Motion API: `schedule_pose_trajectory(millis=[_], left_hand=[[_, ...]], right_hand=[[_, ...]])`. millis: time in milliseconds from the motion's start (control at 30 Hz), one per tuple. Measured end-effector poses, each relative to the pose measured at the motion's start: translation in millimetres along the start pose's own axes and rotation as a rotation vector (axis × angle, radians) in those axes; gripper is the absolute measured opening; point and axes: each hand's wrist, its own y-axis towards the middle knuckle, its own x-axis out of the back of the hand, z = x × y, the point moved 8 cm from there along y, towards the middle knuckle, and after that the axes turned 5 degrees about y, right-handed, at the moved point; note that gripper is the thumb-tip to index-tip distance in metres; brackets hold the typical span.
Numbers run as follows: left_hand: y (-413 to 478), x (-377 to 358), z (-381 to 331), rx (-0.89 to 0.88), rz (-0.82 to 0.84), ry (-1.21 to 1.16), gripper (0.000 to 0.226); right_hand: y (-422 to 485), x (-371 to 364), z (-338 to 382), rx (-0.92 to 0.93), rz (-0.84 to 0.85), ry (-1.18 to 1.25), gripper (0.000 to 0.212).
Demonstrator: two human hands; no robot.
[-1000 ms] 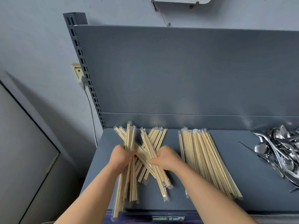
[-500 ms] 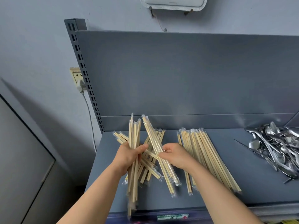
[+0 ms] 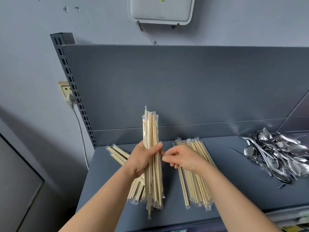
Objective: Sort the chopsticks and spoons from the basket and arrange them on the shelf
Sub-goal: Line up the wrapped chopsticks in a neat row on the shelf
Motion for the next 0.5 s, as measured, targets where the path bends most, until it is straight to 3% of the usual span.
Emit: schedule_pose_trajectory(millis=[167, 367, 500], left_hand=[[3.3, -14.8, -14.4, -0.136, -0.052, 0.009, 0.026], [5.6, -42.0, -39.9, -0.344, -0.083, 0.161, 0.023], [6.6, -55.2, -24.5, -0.353, -0.086, 0.269, 0.022]], right_hand=[[1.9, 49.4, 39.1, 0.181, -0.284, 0.108, 0.034], [-5.3, 78.5, 126.5, 0.493, -0.293, 0.236, 0.035], [-3.6, 80.2, 136.8, 0.466, -0.235, 0.141, 0.031]])
